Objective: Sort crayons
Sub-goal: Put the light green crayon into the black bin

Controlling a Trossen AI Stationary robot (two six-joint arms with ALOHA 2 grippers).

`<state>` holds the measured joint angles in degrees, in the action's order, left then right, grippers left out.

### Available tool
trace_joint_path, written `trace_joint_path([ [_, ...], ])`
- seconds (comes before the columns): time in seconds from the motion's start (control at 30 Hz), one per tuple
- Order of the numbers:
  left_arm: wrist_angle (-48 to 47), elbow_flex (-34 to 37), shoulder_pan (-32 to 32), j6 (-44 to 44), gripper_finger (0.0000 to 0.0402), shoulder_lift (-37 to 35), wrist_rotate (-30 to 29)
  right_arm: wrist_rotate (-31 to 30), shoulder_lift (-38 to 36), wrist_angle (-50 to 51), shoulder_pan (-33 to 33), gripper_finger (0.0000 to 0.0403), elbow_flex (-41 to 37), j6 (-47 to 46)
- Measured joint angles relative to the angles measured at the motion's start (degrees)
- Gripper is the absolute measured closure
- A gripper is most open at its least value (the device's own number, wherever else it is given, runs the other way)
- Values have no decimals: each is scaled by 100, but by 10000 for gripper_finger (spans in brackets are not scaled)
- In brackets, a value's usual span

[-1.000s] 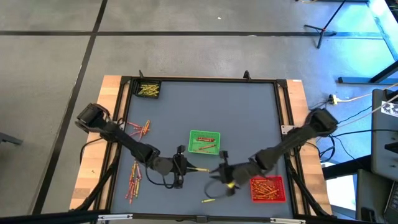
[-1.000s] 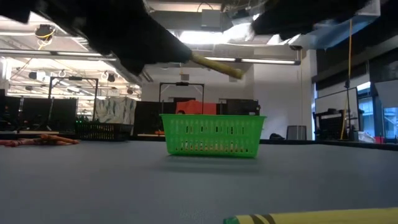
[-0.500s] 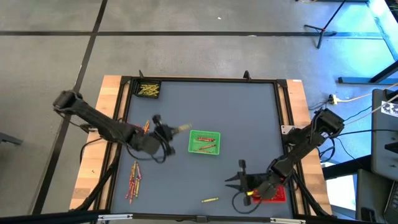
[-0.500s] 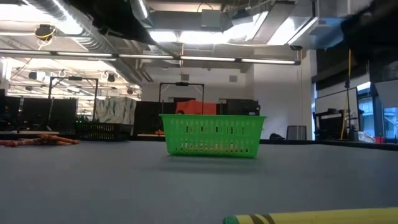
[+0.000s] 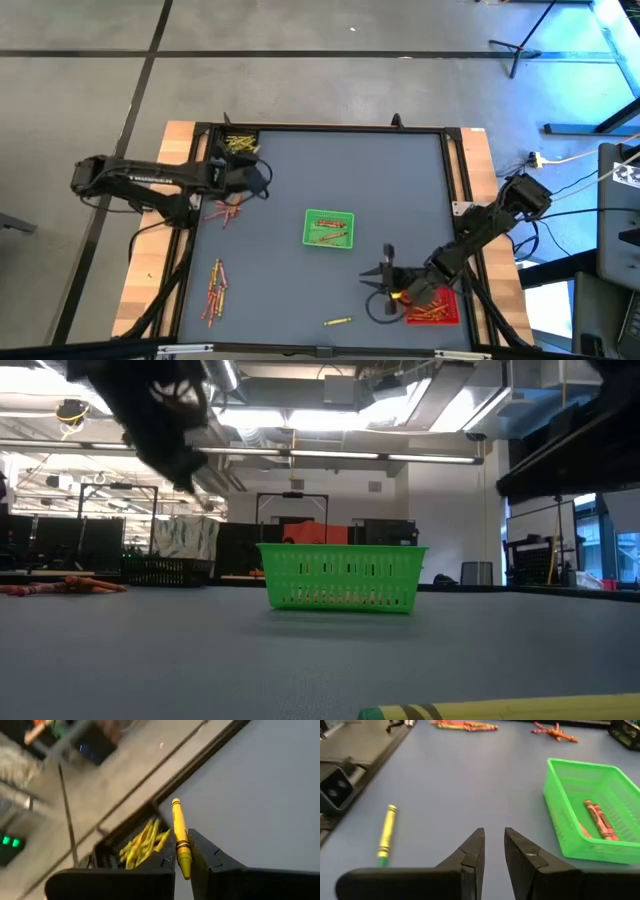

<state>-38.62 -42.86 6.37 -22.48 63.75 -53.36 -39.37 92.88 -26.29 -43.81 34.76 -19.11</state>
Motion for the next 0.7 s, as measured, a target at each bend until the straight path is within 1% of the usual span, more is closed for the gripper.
trace_joint_path([
  [0.07,19,112,371,2,391,0,190,73,0,123,111,331,0,5],
  [0.2,52,336,1037,4,391,0,315,143,0,316,307,331,0,0],
  [0.33,231,560,1609,21,390,0,545,145,0,411,447,331,0,-116],
  [0.4,412,660,1863,39,387,0,571,144,0,424,465,331,0,-96],
  [0.5,690,791,2226,104,380,0,630,146,0,415,530,331,0,15],
  [0.63,1151,931,2663,355,365,0,935,146,0,421,569,331,0,40],
  [0.7,1291,954,2854,472,352,0,1073,146,0,424,570,331,0,48],
])
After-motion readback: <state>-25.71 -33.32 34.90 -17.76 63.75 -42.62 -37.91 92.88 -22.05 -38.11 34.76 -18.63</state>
